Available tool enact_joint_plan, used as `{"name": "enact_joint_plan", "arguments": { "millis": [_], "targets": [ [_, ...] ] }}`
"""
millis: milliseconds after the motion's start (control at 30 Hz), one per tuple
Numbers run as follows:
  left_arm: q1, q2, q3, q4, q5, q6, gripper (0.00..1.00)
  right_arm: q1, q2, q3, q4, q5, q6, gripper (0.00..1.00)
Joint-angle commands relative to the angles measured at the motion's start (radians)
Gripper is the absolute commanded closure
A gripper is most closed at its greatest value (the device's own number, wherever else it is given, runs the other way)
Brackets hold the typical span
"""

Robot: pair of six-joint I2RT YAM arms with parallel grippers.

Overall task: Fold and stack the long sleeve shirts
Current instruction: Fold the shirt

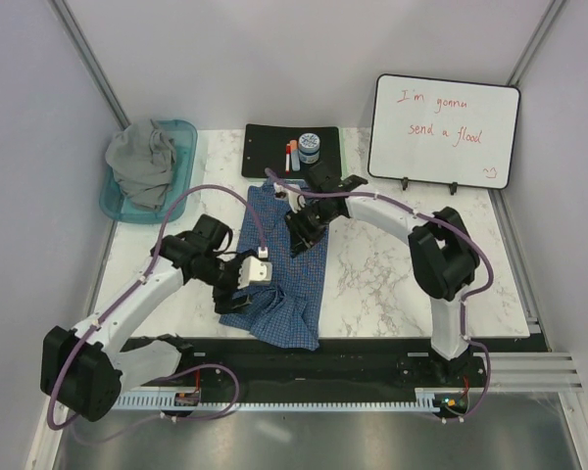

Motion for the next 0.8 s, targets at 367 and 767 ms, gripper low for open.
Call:
{"name": "enact_joint_plan", "arguments": {
  "millis": [367,767],
  "targets": [
    [-0.11,0.132,-0.091,0.333,-0.109,0.013,0.15,0.05,0.177,0.056,0.02,-0.058,-0.016,0.64],
    [-0.124,0.341,0.003,0.301,-0.015,0.0,0.28,0.05,0.201,0.035,0.015,-0.017,-0.043,0.66]
  ]
}}
